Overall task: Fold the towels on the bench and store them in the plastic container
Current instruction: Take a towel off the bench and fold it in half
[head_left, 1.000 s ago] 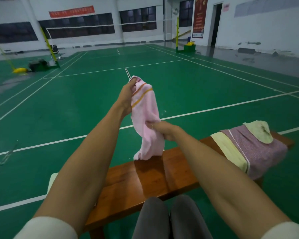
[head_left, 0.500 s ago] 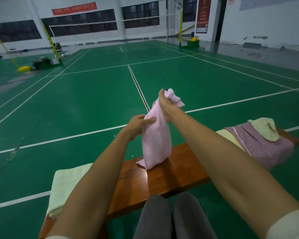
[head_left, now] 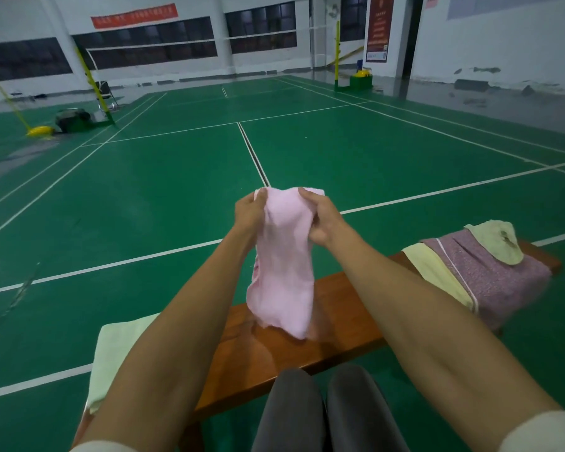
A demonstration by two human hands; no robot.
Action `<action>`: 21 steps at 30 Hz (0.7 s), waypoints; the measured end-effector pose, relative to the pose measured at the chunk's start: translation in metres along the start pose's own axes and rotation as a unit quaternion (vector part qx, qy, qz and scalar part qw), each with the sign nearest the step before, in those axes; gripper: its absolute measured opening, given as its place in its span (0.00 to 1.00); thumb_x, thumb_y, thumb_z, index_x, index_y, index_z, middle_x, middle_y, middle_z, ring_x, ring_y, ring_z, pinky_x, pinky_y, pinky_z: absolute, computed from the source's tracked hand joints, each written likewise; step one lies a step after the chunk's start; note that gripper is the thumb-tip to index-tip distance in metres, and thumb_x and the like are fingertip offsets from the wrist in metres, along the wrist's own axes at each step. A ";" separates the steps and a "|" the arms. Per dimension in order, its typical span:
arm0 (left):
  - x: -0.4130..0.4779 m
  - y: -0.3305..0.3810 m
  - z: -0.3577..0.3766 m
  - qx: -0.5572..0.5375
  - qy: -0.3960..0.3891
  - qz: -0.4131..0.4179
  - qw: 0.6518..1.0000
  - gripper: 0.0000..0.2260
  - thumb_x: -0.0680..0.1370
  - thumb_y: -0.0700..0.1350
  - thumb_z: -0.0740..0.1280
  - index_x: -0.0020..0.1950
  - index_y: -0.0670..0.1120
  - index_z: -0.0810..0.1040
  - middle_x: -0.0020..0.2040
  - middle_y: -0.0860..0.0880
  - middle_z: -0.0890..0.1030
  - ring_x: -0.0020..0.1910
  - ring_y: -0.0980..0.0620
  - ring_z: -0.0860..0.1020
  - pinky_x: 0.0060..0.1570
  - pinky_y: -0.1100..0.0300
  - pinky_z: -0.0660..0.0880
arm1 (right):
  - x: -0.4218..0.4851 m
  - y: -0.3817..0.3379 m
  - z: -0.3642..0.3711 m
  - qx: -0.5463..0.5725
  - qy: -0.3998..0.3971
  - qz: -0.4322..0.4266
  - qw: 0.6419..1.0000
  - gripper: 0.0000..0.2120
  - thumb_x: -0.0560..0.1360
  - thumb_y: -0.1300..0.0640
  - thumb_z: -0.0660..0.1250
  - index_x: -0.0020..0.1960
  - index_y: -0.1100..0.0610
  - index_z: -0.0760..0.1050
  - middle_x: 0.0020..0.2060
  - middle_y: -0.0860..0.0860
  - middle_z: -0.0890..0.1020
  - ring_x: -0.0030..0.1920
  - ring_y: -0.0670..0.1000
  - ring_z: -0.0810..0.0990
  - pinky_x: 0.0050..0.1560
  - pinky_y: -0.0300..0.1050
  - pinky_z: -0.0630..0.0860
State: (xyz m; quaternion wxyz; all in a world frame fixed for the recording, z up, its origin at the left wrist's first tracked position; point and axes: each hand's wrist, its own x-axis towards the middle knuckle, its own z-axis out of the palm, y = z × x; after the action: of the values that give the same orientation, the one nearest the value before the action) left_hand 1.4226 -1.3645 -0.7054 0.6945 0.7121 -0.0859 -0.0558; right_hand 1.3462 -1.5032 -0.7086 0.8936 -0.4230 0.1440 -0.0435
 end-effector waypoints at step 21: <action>0.028 -0.011 -0.072 -0.006 0.030 -0.163 0.986 0.25 0.73 0.40 0.75 0.67 0.34 0.74 0.60 0.39 0.82 0.51 0.42 0.83 0.47 0.49 0.82 | 0.005 -0.045 -0.027 0.015 0.136 -0.095 0.986 0.32 0.73 0.69 0.73 0.69 0.52 0.63 0.59 0.61 0.78 0.46 0.57 0.80 0.41 0.50 0.80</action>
State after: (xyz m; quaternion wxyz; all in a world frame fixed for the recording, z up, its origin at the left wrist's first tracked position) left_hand 1.4644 -1.2996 -0.7130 0.6827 0.7137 0.0529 -0.1475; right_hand 1.3453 -1.5526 -0.6916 0.8638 -0.4114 0.2225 -0.1873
